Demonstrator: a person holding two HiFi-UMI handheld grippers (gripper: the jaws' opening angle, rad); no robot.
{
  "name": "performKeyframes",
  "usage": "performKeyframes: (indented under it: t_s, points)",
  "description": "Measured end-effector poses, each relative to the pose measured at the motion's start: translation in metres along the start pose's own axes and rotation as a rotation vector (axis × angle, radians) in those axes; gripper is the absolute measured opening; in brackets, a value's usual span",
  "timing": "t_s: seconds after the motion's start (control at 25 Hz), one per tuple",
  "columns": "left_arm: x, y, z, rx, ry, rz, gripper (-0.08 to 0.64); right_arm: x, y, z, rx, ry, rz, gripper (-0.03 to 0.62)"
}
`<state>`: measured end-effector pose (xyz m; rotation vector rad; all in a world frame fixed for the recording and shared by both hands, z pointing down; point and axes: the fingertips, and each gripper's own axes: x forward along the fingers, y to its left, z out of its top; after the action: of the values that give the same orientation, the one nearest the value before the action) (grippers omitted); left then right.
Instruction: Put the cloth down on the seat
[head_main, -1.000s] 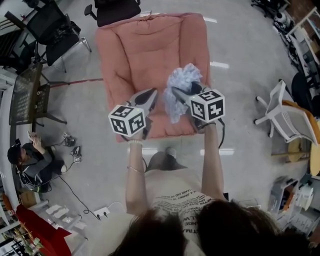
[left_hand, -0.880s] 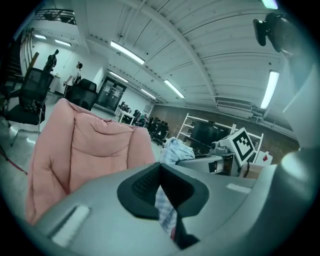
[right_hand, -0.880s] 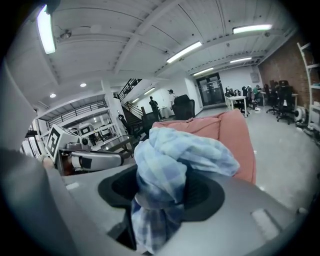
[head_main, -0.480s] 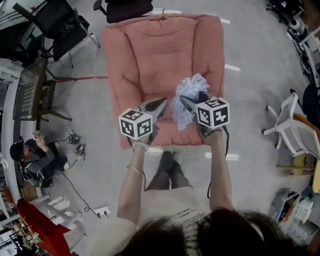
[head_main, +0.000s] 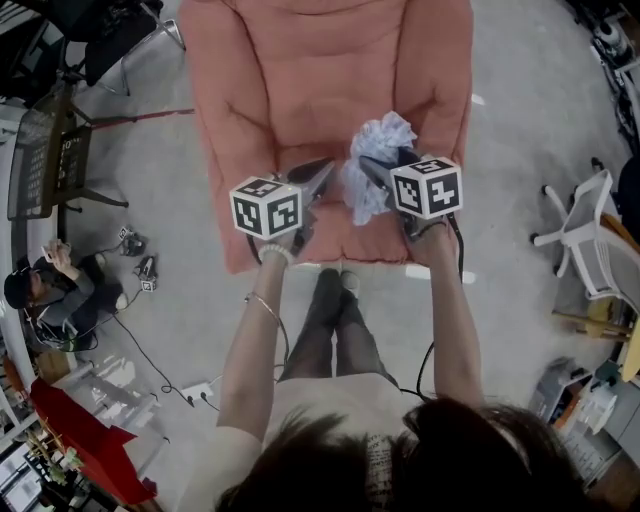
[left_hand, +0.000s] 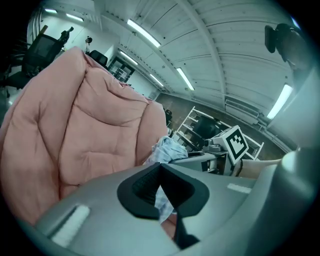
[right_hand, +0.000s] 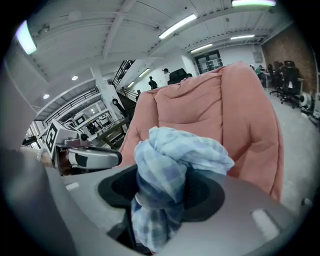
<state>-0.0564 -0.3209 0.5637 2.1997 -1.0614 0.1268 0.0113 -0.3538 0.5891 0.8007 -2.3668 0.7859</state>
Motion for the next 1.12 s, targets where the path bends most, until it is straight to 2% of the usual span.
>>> performKeyframes:
  t_s: [0.4, 0.56, 1.12]
  points:
    - [0.033, 0.051, -0.051, -0.072, 0.08, 0.0, -0.002, 0.062, -0.039, -0.048, 0.035, 0.104, -0.018, 0.241]
    - [0.047, 0.067, -0.07, -0.098, 0.117, 0.005, -0.002, 0.082, -0.052, -0.059, 0.083, 0.138, -0.03, 0.241]
    - [0.073, 0.11, -0.1, -0.158, 0.209, -0.001, -0.002, 0.139, -0.076, -0.096, 0.137, 0.247, -0.06, 0.242]
